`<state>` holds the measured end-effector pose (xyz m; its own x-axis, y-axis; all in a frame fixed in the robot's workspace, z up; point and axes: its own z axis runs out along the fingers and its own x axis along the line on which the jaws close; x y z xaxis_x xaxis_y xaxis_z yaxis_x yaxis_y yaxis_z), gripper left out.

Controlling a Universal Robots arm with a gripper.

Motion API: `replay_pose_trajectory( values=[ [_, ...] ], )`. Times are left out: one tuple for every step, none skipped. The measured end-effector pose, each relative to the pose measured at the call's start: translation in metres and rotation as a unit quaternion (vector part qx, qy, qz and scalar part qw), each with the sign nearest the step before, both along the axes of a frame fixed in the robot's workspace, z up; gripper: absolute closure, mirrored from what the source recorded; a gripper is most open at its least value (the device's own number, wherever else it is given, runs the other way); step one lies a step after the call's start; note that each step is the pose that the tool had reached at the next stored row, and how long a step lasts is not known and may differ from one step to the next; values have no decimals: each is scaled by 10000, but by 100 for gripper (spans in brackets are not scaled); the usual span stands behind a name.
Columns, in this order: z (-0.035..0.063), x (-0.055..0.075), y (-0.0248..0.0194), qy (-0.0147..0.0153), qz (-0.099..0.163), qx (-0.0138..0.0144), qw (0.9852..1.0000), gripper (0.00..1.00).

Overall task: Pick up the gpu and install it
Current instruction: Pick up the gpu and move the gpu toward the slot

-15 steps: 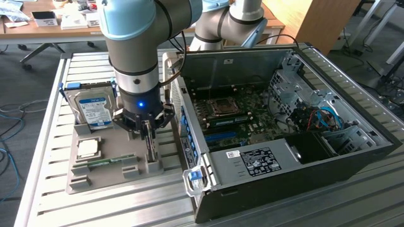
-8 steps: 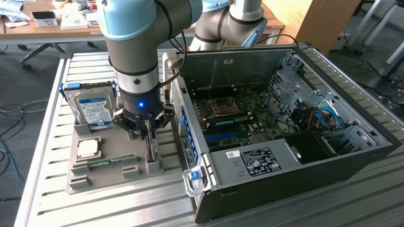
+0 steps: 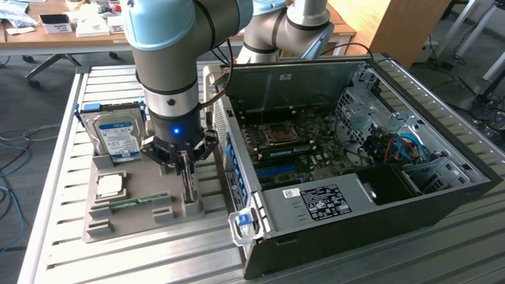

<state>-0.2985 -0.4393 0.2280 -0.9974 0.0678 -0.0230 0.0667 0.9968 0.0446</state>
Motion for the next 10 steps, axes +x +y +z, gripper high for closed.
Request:
replay_pose_trajectory(
  values=[
    [0,0,0,0,0,0,10000,67],
    [0,0,0,0,0,0,10000,67],
    [0,0,0,1,0,0,10000,68],
    [0,0,0,0,0,0,10000,73],
    [0,0,0,0,0,0,10000,73],
    [0,0,0,0,0,0,10000,73],
    [0,0,0,0,0,0,10000,73],
    [0,0,0,0,0,0,10000,73],
    [0,0,0,0,0,0,10000,73],
    [0,0,0,0,0,0,10000,73]
  ],
)
